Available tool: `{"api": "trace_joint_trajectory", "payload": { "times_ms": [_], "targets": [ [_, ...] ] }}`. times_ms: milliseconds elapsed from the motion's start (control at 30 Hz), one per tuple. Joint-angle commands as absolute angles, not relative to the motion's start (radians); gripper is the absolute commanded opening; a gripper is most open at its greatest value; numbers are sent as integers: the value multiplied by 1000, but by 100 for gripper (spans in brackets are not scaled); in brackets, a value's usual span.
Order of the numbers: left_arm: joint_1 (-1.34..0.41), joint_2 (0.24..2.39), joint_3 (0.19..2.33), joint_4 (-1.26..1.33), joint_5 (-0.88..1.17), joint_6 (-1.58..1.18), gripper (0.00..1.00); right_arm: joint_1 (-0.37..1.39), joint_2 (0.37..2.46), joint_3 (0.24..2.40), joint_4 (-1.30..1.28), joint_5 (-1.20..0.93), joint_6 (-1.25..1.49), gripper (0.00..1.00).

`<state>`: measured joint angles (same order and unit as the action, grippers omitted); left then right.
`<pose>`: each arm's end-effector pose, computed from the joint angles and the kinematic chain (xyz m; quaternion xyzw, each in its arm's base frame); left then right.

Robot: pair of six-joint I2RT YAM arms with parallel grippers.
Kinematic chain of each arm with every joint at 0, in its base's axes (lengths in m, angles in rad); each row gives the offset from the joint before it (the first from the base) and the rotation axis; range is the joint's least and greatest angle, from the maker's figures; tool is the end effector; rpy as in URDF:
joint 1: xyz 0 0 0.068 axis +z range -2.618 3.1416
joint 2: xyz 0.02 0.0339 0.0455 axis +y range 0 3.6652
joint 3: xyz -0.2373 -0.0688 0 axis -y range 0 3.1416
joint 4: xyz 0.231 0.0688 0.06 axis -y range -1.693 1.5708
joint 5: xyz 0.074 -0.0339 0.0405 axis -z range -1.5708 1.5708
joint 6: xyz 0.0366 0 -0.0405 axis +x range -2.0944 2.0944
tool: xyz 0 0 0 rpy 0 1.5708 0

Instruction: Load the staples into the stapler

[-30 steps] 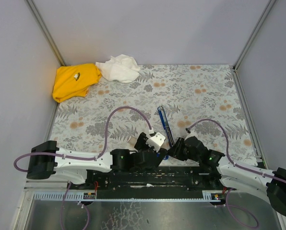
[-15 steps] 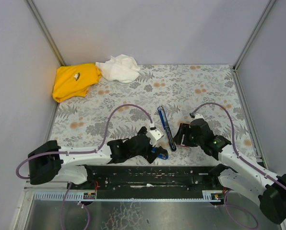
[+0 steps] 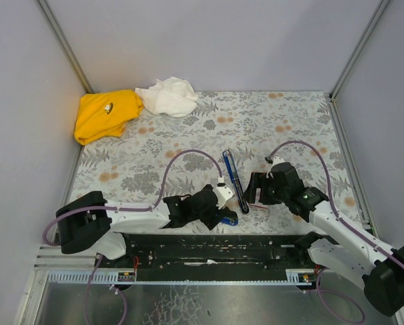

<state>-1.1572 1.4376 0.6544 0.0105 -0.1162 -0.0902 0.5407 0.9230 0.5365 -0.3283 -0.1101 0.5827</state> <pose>0.1138 -0.2488 0.1512 0.4484 0.8035 -0.1831 0.3461 0.1666 0.1047 0.1989 -0.0038 0.9087 0.2631 0.3241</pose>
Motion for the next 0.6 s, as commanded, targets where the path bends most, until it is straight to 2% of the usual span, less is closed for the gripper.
{"api": "trace_joint_trajectory", "payload": {
  "times_ms": [0, 100, 167, 267, 433, 567],
  "targets": [
    [-1161, 1483, 704, 24, -229, -110, 59, 532, 861, 572, -340, -136, 582, 83],
    [-1190, 1483, 718, 22, -276, -137, 40, 532, 828, 559, -352, -124, 597, 83],
    [-1215, 1477, 722, 16, -298, -163, 36, 532, 808, 547, -355, -117, 610, 83],
    [-1234, 1469, 715, -4, -287, -212, 42, 532, 784, 526, -354, -107, 632, 83],
    [-1244, 1431, 663, -22, -257, -282, 59, 533, 756, 494, -346, -97, 661, 86],
    [-1247, 1397, 619, -31, -270, -310, 62, 532, 745, 480, -334, -96, 681, 87]
  ]
}}
